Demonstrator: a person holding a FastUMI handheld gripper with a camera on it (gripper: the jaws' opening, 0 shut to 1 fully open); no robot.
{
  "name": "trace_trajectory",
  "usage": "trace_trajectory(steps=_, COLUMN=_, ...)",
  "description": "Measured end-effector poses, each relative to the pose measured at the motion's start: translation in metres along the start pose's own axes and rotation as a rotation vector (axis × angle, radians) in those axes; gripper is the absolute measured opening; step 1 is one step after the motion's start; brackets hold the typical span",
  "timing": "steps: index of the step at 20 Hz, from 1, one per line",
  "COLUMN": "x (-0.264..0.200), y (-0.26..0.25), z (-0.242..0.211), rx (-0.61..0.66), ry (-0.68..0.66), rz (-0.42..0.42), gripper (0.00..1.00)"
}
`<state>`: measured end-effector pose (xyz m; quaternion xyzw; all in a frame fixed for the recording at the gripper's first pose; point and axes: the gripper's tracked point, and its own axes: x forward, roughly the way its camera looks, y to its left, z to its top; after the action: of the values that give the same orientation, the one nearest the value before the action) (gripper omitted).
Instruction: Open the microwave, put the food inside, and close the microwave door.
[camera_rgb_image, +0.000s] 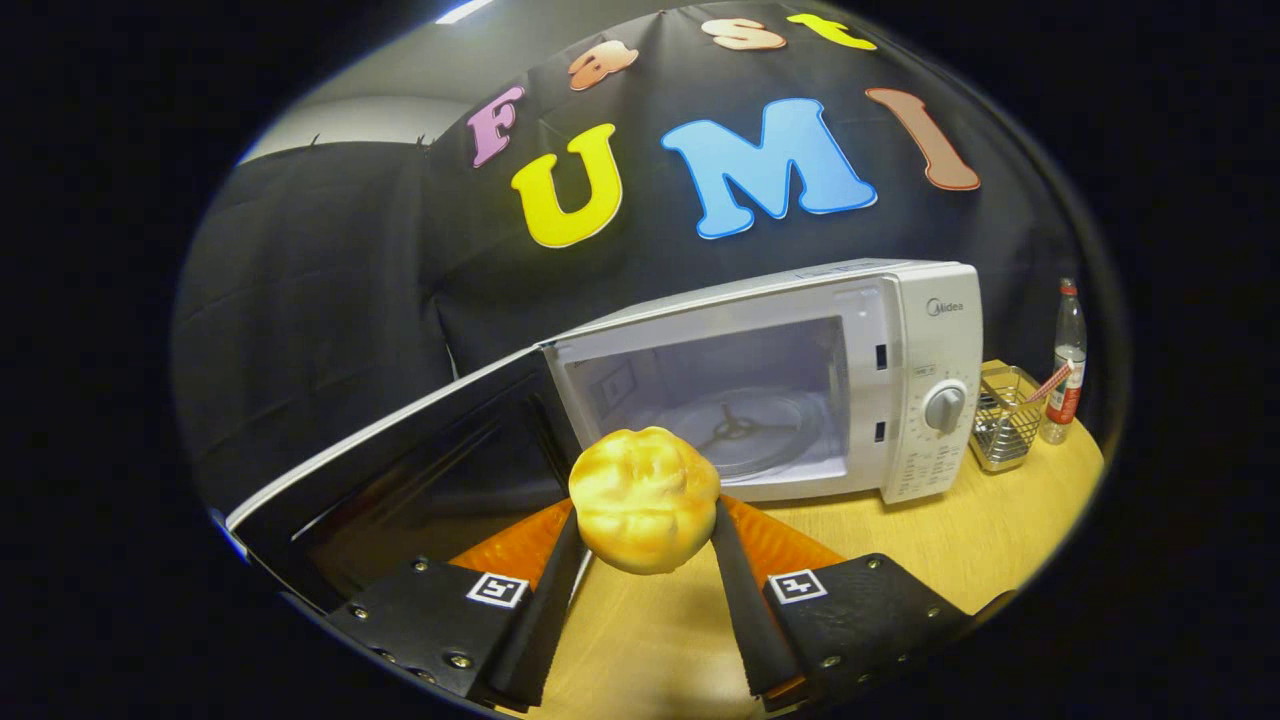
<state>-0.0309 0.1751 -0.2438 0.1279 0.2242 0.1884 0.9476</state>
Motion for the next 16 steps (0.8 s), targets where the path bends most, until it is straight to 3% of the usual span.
trace_trajectory(steps=6, x=0.06, y=-0.013, z=0.013, rx=0.093, ry=-0.052, rz=-0.095, gripper=0.73)
trace_trajectory(steps=12, x=0.111, y=-0.033, z=0.018, rx=0.163, ry=-0.048, rz=-0.121, gripper=0.72)
trace_trajectory(steps=16, x=0.129, y=-0.065, z=0.023, rx=0.25, ry=-0.087, rz=-0.235, gripper=0.72)
